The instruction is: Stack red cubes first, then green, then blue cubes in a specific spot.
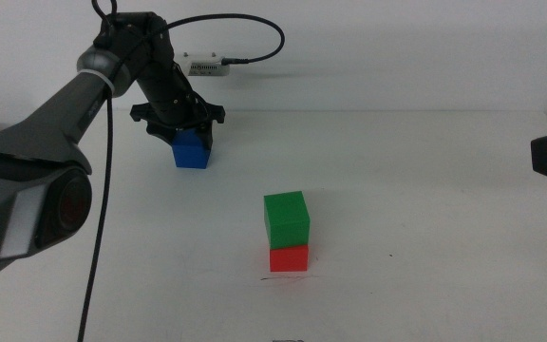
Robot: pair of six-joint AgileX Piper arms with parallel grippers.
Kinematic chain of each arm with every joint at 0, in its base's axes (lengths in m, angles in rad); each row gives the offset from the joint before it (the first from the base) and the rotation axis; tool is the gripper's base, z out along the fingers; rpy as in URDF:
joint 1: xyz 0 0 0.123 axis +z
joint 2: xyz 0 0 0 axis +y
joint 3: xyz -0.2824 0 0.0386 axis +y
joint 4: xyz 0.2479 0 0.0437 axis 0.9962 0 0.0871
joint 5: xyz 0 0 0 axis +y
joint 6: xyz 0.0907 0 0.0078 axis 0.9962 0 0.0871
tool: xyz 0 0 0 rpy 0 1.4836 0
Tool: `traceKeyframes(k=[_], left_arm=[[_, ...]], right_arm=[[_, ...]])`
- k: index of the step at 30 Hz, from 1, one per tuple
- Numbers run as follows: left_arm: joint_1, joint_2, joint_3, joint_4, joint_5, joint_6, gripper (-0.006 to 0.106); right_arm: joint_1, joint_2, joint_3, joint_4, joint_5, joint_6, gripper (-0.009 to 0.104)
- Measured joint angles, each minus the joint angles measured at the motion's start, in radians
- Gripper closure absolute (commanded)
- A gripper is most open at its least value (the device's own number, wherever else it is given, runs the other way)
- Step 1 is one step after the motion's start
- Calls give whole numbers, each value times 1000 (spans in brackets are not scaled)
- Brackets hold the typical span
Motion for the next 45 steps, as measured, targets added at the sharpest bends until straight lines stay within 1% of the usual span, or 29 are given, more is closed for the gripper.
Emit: traceKeyframes(k=[2, 5, 9, 11, 13, 15, 19, 21, 23, 26, 28, 31, 34, 40, 45], left_arm=[[0, 0, 0, 13, -1, -21, 78], [0, 0, -3, 17, -1, -27, 103], [0, -25, -2, 12, 0, 15, 102], [0, -65, 2, 9, 1, 69, 102], [0, -118, 18, 9, -1, 82, 102], [0, -194, 87, 9, -2, 57, 102], [-5, -416, 355, 6, -6, 2, 102], [-20, -523, 503, 21, -5, -38, 102], [-54, -632, 647, 55, -21, -121, 102], [-159, -794, 838, 143, -96, -308, 102], [-243, -861, 905, 200, -117, -469, 102], [-353, -885, 914, 297, -92, -618, 102], [-438, -855, 865, 352, -41, -699, 102], [-537, -729, 697, 364, -5, -747, 102], [-573, -649, 626, 351, -5, -759, 102]], right_arm=[[0, 0, 0, 0, 0, 0, 16], [0, 0, 0, 0, 0, 0, 16], [0, 0, 0, 0, 0, 0, 16], [0, 0, 0, 0, 0, 0, 16], [0, 0, 0, 0, 0, 0, 16], [0, 0, 0, 0, 0, 0, 16], [0, 0, 0, 0, 0, 0, 16], [0, 0, 0, 0, 0, 0, 16], [0, 0, 0, 0, 0, 0, 16], [0, 0, 0, 0, 0, 0, 16], [0, 0, 0, 0, 0, 0, 16], [0, 0, 0, 0, 1, 0, 16], [0, 0, 0, 0, 1, 0, 16], [0, 0, 0, 0, 2, 0, 16], [0, 0, 0, 0, 2, 0, 16]])
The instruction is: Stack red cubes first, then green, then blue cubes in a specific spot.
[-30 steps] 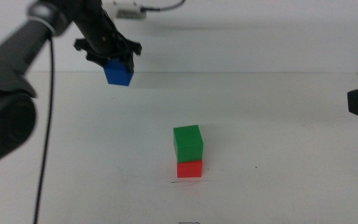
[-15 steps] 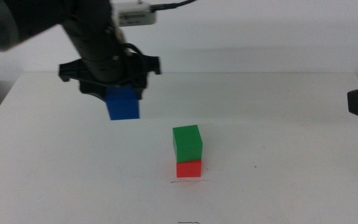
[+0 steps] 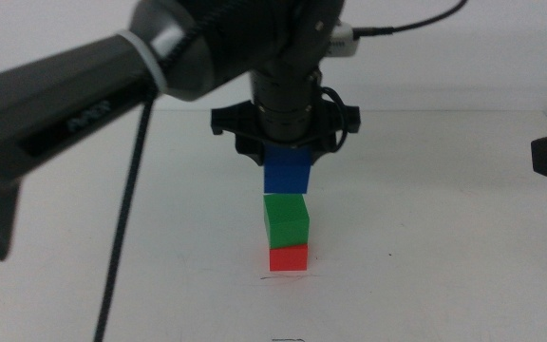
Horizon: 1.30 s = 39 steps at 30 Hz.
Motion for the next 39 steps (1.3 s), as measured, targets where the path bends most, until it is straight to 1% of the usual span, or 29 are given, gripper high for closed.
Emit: traceKeyframes(k=[4, 12, 25, 35, 39], left_arm=[[-4, 27, -7, -15, 2, -21, 102], [-4, 56, -11, -15, 3, -51, 102], [-4, 106, -14, -7, -2, -55, 102], [-4, 107, -14, -46, -2, -41, 102], [-4, 107, -14, -48, -3, -30, 102]], right_arm=[[0, 0, 0, 0, 0, 0, 16], [0, 0, 0, 0, 0, 0, 16], [0, 0, 0, 0, 1, 0, 16], [0, 0, 0, 0, 1, 0, 16], [0, 0, 0, 0, 1, 0, 16]])
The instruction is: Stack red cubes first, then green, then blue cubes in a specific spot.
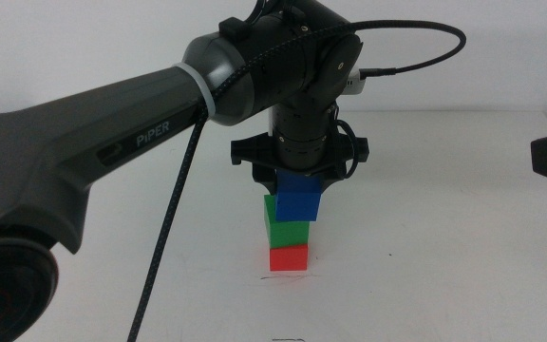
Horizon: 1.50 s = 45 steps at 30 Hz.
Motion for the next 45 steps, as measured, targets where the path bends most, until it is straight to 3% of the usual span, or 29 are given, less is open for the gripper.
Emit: traceKeyframes(k=[29, 30, 37, 38, 45], left_arm=[[1, -34, 48, 26, 3, 29, 102], [1, -34, 49, 24, 3, 26, 92], [1, -34, 49, 3, 0, 25, 76], [1, -34, 49, 4, 0, 25, 52], [1, -34, 49, 29, 1, 25, 22]], right_arm=[[0, 0, 0, 0, 0, 0, 16], [0, 0, 0, 0, 0, 0, 16], [0, 0, 0, 0, 0, 0, 16], [0, 0, 0, 0, 0, 0, 16], [0, 0, 0, 0, 0, 0, 16]])
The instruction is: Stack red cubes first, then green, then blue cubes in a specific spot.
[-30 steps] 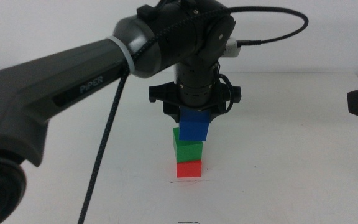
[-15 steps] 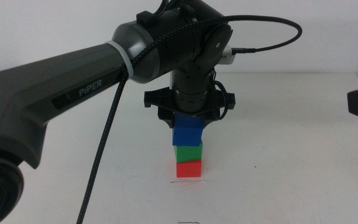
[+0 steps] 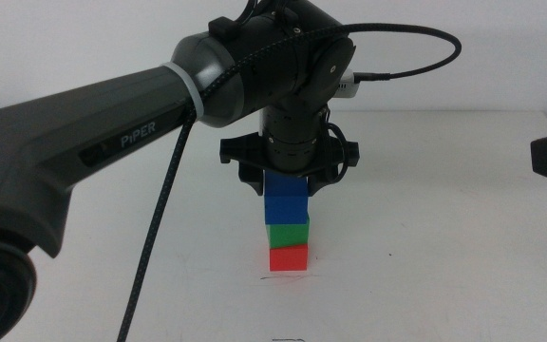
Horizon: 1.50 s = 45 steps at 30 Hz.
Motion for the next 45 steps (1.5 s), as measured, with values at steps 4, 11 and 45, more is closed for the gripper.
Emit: traceKeyframes(k=[4, 11, 45], left_arm=[[0, 0, 0, 0, 0, 0, 10], [0, 0, -7, -5, 1, 23, 7], [557, -953, 179, 166, -46, 516, 7]], right_arm=[[0, 0, 0, 0, 0, 0, 16], [0, 0, 0, 0, 0, 0, 16], [0, 0, 0, 0, 0, 0, 16]])
